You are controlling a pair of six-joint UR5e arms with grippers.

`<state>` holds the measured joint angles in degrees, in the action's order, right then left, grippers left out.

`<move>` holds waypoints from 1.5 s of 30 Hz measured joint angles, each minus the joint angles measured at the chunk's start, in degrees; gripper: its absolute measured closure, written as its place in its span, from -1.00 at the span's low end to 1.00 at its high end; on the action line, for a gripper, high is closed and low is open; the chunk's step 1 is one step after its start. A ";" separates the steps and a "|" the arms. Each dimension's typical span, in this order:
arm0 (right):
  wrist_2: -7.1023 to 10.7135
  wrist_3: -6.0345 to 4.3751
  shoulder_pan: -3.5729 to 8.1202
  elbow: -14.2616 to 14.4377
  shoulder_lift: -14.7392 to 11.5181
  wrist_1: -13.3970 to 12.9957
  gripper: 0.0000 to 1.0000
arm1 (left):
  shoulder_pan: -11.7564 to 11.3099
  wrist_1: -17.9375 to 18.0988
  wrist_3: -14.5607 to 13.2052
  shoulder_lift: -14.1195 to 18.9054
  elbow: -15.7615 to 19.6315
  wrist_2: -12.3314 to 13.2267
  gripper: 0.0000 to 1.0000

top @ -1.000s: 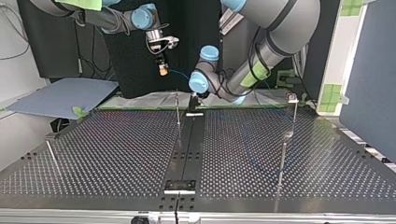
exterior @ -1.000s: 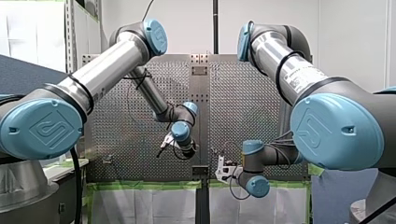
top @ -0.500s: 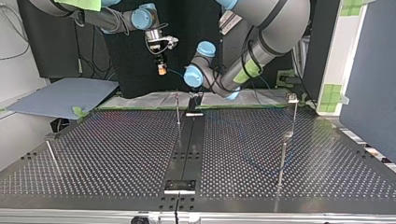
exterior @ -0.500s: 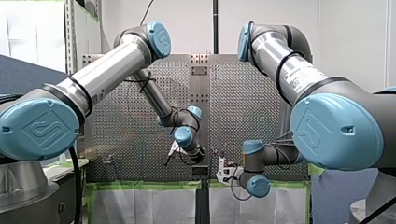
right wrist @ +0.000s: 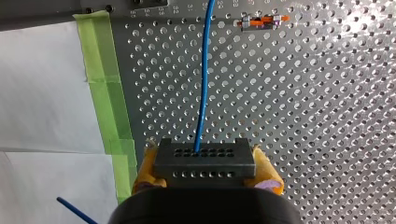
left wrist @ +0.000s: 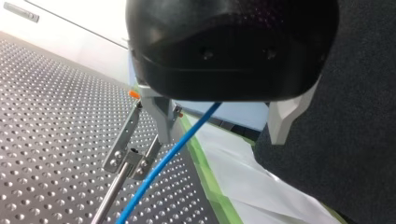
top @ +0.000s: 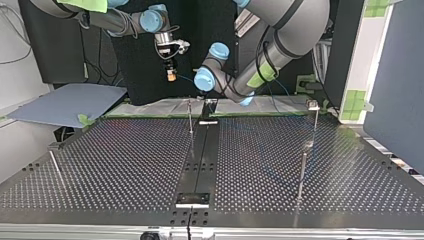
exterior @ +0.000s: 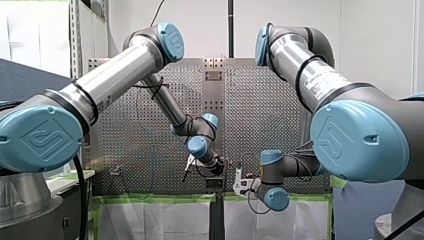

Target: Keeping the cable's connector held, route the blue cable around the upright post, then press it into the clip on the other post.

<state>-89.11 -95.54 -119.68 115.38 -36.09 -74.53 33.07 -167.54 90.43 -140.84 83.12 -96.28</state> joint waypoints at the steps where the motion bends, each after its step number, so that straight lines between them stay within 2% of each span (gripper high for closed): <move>1: -0.01 0.03 0.03 0.00 0.00 0.06 1.00 | 0.06 0.02 -0.04 0.00 0.00 -0.22 -1.00; 6: -0.15 0.20 0.10 -0.01 0.00 0.36 1.00 | 0.37 0.09 -0.23 0.00 0.00 -0.86 -1.00; 7: -0.16 0.21 0.11 -0.02 0.00 0.39 1.00 | 0.41 0.09 -0.23 0.00 0.00 -0.89 -0.93; 8: -0.16 0.22 0.11 -0.02 0.01 0.40 1.00 | 0.45 0.08 -0.26 0.00 0.00 -0.93 -0.57; 9: -0.16 0.23 0.11 -0.02 0.02 0.41 1.00 | 0.47 0.07 -0.28 0.00 0.00 -0.93 -0.57; 11: -0.14 0.24 0.11 -0.01 0.02 0.42 1.00 | 0.50 0.05 -0.27 0.00 0.00 -0.98 0.04; 12: -0.15 0.24 0.11 -0.02 0.01 0.42 1.00 | 0.50 0.04 -0.26 0.01 0.00 -1.03 0.04; 13: -0.15 0.24 0.12 -0.02 0.01 0.43 1.00 | 0.51 0.03 -0.25 0.01 0.00 -1.14 0.47; 14: -0.16 0.25 0.13 -0.02 0.02 0.43 1.00 | 0.51 0.04 -0.19 0.01 0.00 -1.45 0.72; 15: -0.17 0.25 0.14 -0.02 0.01 0.43 1.00 | 0.52 0.05 -0.12 0.01 0.00 -1.79 0.72; 16: -0.16 0.24 0.15 -0.02 0.02 0.43 1.00 | 0.54 0.06 -0.05 0.00 0.00 -2.20 0.97; 21: -0.12 0.25 0.27 -0.03 0.00 0.43 1.00 | 0.63 0.08 0.17 -0.01 0.00 -4.77 0.97; 30: -0.10 0.13 0.61 -0.31 0.00 0.57 1.00 | 0.91 0.65 0.20 -0.03 0.00 -6.40 0.97; 37: -0.34 0.23 1.28 -1.90 0.00 2.66 1.00 | 1.42 3.76 0.92 -0.05 0.00 -6.99 0.97; 45: -0.53 0.36 2.31 -3.62 0.00 4.97 1.00 | 1.57 7.70 3.03 -0.13 0.00 -7.09 0.97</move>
<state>-89.64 -95.18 -117.37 111.76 -36.10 -69.56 34.64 -159.84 93.46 -140.96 83.12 -103.38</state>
